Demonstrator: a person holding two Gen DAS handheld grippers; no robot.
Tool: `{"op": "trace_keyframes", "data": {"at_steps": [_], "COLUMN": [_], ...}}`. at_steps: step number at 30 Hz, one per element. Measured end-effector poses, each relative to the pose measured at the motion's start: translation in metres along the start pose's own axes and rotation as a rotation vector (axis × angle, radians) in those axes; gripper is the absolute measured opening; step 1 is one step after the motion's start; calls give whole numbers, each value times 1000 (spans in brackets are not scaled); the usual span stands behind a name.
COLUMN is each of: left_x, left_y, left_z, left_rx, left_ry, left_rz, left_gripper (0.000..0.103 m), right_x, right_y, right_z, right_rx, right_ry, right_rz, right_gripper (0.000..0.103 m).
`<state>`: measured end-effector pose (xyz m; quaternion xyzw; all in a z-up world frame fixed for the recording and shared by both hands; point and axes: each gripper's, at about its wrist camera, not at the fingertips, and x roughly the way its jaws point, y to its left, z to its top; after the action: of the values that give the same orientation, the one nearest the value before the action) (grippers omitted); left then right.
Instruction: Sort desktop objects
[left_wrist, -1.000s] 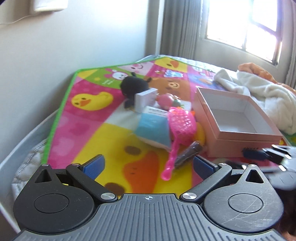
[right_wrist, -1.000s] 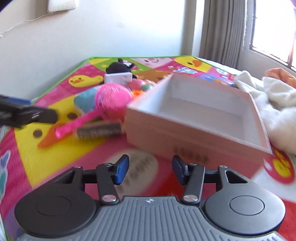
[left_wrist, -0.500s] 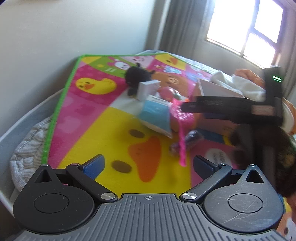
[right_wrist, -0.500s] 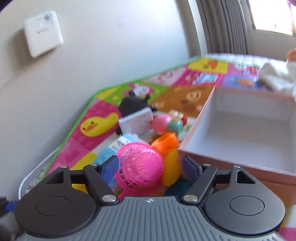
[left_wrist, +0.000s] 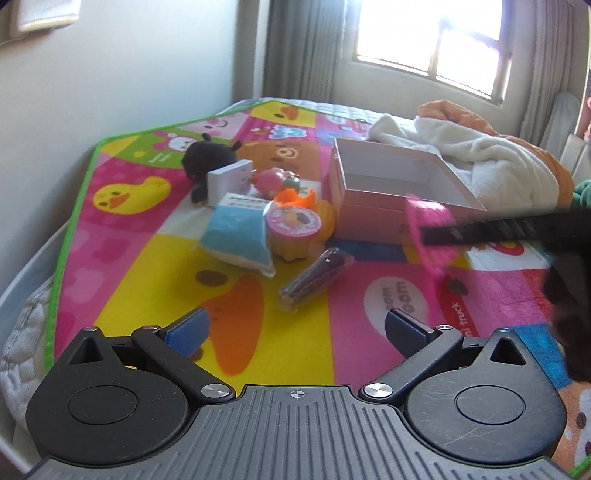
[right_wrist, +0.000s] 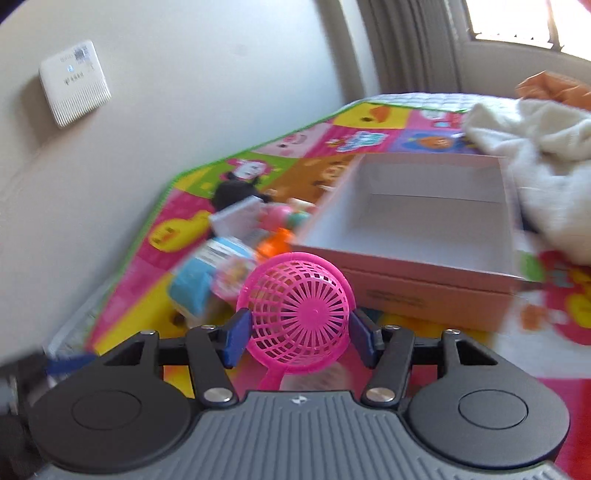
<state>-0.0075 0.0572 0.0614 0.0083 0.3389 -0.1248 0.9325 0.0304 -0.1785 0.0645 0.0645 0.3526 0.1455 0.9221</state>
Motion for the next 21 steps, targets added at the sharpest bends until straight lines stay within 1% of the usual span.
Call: {"op": "trace_keyframes", "data": {"at_steps": [1, 4, 6, 7, 8, 9, 11, 12, 13, 14, 17, 18, 19, 20, 21], "left_x": [9, 41, 62, 72, 81, 86, 98, 102, 105, 106, 97, 91, 84, 75, 66], "left_y": [-5, -18, -27, -31, -34, -37, -40, -41, -41, -41, -47, -50, -54, -58, -61], "left_z": [4, 13, 17, 18, 19, 19, 20, 20, 19, 18, 15, 14, 12, 9, 7], "left_rx": [12, 54, 87, 109, 133, 157, 195, 205, 211, 217, 255, 275, 293, 306, 319], "left_ry": [2, 31, 59, 77, 85, 80, 92, 103, 109, 106, 101, 102, 107, 119, 140], "left_rz": [-1, -2, 21, 34, 54, 75, 87, 86, 85, 83, 85, 76, 47, -8, -80], "left_gripper": [103, 102, 83, 68, 70, 70, 69, 66, 59, 49, 34, 33, 32, 26, 26], "right_x": [-5, -20, -28, -31, -33, -35, -36, -35, -33, -32, -33, -33, -32, -31, -29], "right_y": [-5, -21, -26, -27, -28, -29, -28, -28, -28, -28, -31, -33, -35, -36, -37], "right_z": [-7, -31, -44, -49, -54, -60, -70, -75, -81, -85, -94, -95, -97, -98, -99], "right_rx": [-14, -1, 19, 29, 38, 44, 42, 32, 19, 10, 26, 37, 48, 56, 60], "right_ry": [12, 25, 23, 21, 18, 12, 8, 9, 12, 11, -19, -27, -32, -37, -41], "right_rz": [-36, -100, -135, -148, -156, -162, -178, -190, -208, -221, -229, -229, -229, -230, -231], "right_gripper": [59, 69, 70, 72, 75, 76, 77, 77, 78, 81, 87, 88, 91, 94, 95]}}
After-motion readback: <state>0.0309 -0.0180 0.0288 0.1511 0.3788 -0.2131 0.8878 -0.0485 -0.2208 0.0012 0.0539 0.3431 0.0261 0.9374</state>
